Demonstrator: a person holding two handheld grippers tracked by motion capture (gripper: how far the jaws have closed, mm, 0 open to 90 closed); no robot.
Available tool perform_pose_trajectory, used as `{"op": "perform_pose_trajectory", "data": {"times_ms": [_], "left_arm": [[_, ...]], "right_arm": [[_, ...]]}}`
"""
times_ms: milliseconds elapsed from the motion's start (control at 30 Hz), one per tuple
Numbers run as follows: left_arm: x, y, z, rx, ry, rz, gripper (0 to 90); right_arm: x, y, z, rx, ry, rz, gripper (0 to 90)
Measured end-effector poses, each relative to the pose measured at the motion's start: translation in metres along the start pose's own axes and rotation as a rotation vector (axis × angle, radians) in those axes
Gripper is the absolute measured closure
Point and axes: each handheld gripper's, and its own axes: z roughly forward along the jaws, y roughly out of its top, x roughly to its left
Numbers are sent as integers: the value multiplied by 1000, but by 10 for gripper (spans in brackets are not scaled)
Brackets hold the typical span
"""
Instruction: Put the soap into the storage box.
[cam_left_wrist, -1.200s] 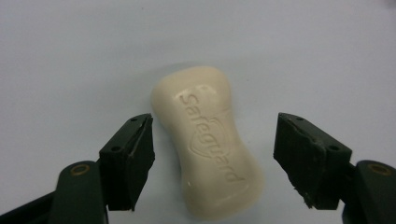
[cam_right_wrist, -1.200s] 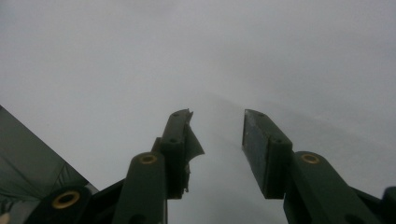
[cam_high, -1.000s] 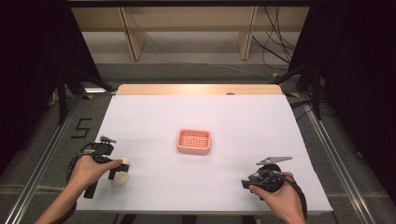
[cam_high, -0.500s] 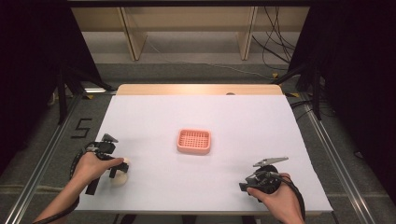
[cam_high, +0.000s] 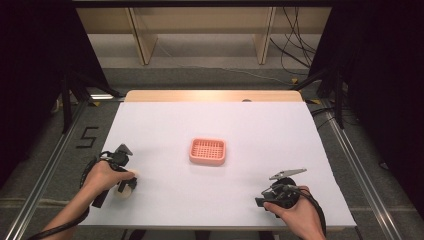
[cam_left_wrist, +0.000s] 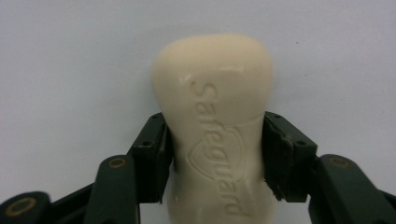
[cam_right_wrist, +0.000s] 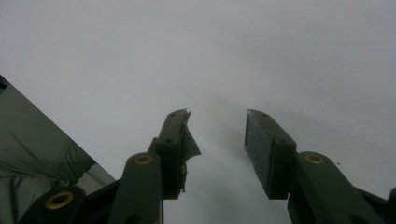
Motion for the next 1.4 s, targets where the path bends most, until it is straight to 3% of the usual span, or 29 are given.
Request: {"op": "perform_pose_trajectory", "data": {"times_ms": [67, 100, 233, 367, 400, 433, 567, 600, 833, 867, 900, 1033, 1067, 1200, 1233, 1267, 1300, 1367, 1400], "left_arm": [[-1, 0, 1, -5, -1, -14, 478], [1, 0, 0, 3, 4, 14, 483], [-1, -1, 1, -4, 2, 13, 489], [-2, -1, 0, 6, 4, 48, 490], [-1, -1, 0, -3, 8, 72, 491], [-2, -2, 1, -12, -2, 62, 491], [-2, -3, 0, -11, 2, 95, 492], [-1, -4, 1, -31, -1, 102, 492], [-2, -5, 0, -20, 1, 116, 492], [-2, -5, -1, -16, 1, 120, 492], [-1, -5, 0, -29, -1, 137, 493], [-2, -6, 0, -31, -1, 135, 493], [0, -6, -1, -38, 5, 162, 493], [-1, -10, 0, -65, 3, 162, 494], [-2, -11, 0, -74, 0, 141, 494], [-1, -12, -1, -70, 2, 160, 494], [3, -11, -1, -80, 13, 212, 494], [2, -12, -1, -89, 2, 197, 494], [2, -14, -3, -103, -3, 179, 494]], "right_arm": [[0, 1, 0, -2, -4, -6, 598], [-1, 1, 1, -4, -4, -17, 598], [0, 0, 1, 3, -4, -3, 595], [-2, 0, 1, -4, -3, -16, 593], [-2, 0, 1, -13, -3, -17, 592], [-2, 0, 2, -19, -4, -15, 592], [-2, 0, 2, -7, -6, -18, 586], [-2, 0, 2, -4, -7, -20, 585], [-1, 0, 2, -11, -1, -6, 582], [-2, 0, 3, -21, -1, -24, 581], [-2, 0, 3, -14, -7, -9, 580], [-3, -1, 3, -17, -6, -15, 578], [-3, -1, 3, -18, -6, -16, 577], [-3, -1, 3, -23, -8, -14, 573], [-3, -1, 3, -23, -8, -15, 573], [-3, -1, 3, -22, -6, -18, 572], [-3, -1, 3, -22, -7, -18, 572], [-3, -1, 3, -23, -7, -19, 572], [0, -1, 2, -15, -1, 16, 572]]}}
